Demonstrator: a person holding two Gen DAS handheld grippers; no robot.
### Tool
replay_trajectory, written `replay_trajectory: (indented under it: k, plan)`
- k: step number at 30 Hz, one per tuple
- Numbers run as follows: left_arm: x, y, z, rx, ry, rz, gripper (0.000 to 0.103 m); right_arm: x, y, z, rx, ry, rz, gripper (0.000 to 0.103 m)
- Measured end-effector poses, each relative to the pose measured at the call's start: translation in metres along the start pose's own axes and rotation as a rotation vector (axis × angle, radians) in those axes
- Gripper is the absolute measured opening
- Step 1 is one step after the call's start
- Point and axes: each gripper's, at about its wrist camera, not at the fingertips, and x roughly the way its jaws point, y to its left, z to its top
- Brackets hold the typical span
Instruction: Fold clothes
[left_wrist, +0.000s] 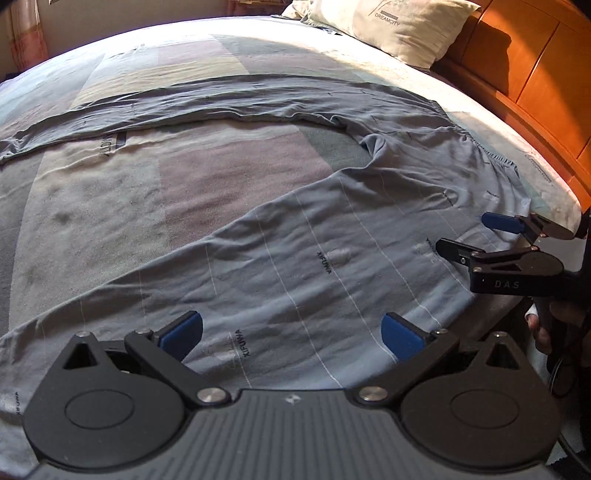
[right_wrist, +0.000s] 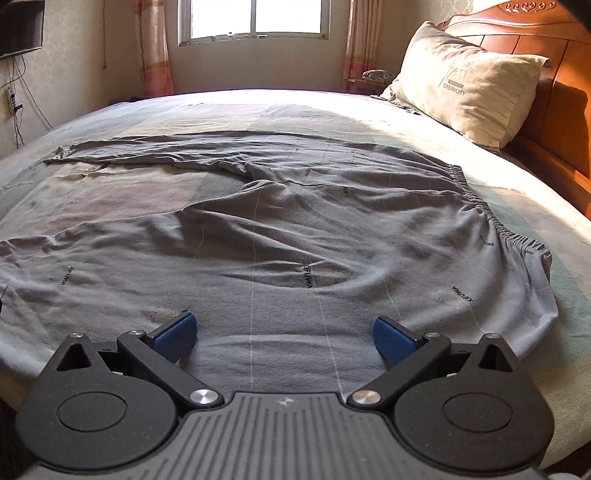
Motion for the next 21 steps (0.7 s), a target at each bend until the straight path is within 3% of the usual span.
replay_trajectory:
  k: [5,12,16,21]
  plan:
    - [-0.006,0.017,-0.021,-0.093,-0.072,-0.043,0.102,0.0,-0.004,-0.001,0.03,0.001,0.004,0.103]
    - [-0.028,0.049,-0.02,-0.186,-0.049,-0.032,0.102,-0.003,-0.002,-0.007,0.046,-0.033,-0.02,0.103]
    - [-0.043,0.06,0.021,-0.197,-0.06,-0.038,0.102,-0.001,-0.001,-0.009,0.05,-0.063,-0.032,0.103]
    - [-0.039,0.057,0.119,-0.158,-0.104,-0.077,0.102,0.001,0.001,-0.011,0.056,-0.097,-0.052,0.103]
